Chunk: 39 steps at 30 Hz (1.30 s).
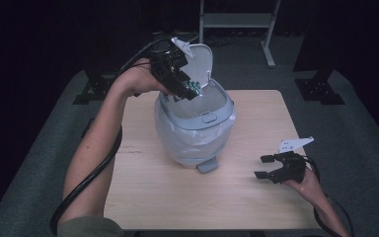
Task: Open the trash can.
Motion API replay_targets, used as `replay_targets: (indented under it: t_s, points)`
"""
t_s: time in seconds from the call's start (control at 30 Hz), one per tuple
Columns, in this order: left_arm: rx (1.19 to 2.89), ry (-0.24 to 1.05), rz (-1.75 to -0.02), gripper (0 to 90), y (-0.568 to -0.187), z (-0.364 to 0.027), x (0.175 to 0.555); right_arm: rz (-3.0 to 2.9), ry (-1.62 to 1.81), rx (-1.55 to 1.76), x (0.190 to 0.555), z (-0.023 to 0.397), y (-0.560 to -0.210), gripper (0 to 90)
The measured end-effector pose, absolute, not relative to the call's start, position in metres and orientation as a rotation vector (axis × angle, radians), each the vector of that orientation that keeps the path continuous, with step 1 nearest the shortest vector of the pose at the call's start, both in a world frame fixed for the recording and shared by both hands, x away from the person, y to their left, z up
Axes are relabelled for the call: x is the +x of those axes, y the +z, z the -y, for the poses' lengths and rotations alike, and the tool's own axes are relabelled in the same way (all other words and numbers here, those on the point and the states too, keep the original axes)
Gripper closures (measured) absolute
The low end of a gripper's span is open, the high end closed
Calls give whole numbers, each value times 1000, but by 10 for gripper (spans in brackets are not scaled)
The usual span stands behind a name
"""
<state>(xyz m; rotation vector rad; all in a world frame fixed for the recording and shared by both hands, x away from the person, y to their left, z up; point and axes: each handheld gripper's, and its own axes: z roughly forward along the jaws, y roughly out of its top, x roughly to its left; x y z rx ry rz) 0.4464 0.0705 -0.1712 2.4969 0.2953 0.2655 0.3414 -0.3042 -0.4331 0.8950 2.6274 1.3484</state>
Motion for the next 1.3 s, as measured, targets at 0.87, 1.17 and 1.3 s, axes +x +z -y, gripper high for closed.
replay_targets:
  t_s: [0.87,1.17,1.3]
  points:
    - [2451,256,-314,291,-182,-81,447,-2636,1338,888,341,300,-433,229]
    - [2414,240,-337,330,-183,-99,437,-2641,1335,882,341,298,-433,229]
    - [2399,236,-341,347,-184,-106,434,-2643,1330,883,341,298,-434,229]
